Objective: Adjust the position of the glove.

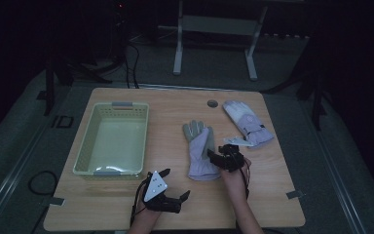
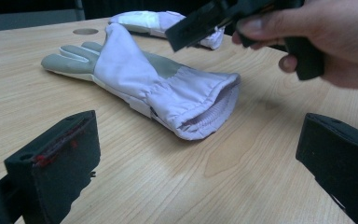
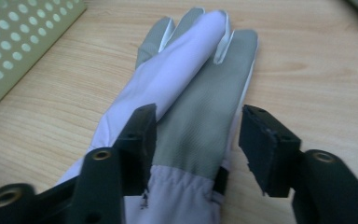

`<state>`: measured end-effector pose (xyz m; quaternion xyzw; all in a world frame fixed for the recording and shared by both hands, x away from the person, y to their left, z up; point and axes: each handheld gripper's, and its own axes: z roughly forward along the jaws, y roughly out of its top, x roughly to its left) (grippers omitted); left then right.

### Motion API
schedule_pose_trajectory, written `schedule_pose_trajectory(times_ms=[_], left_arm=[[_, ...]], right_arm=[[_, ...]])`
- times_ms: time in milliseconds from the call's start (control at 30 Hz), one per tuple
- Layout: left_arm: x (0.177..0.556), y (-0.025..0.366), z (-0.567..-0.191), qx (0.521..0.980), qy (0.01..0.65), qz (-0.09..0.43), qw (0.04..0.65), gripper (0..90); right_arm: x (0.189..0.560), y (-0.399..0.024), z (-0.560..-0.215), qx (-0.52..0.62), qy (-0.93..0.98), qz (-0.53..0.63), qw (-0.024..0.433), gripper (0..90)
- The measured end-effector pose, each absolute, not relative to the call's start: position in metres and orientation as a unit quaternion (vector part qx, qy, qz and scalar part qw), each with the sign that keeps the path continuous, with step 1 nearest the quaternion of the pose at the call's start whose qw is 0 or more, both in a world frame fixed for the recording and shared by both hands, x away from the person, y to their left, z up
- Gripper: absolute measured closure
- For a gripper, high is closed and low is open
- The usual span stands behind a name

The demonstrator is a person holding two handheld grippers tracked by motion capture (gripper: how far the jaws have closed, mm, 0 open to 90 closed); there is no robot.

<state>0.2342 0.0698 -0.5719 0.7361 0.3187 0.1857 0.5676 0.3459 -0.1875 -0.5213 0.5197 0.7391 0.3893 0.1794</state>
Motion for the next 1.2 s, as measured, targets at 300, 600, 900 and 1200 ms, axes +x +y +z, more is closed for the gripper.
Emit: schedule_pose_trajectory(times_ms=[300, 600, 900, 1200], left_arm=[[0.235, 0.070, -0.572, 0.735, 0.320, 0.185, 0.568, 0.0], [0.234, 0.070, -0.572, 0.737, 0.319, 0.186, 0.567, 0.0], [0.233, 0.070, -0.572, 0.733, 0.323, 0.198, 0.565, 0.0], [0.233, 0.070, -0.572, 0.733, 0.324, 0.196, 0.565, 0.0]], right_arm=[[0.356, -0.219, -0.508, 0.477, 0.764, 0.397, 0.177, 37.0], [0.368, -0.267, -0.496, 0.451, 0.782, 0.381, 0.202, 41.4], [0.385, -0.317, -0.480, 0.463, 0.774, 0.375, 0.214, 47.1], [0.410, -0.342, -0.472, 0.468, 0.769, 0.371, 0.228, 47.7]])
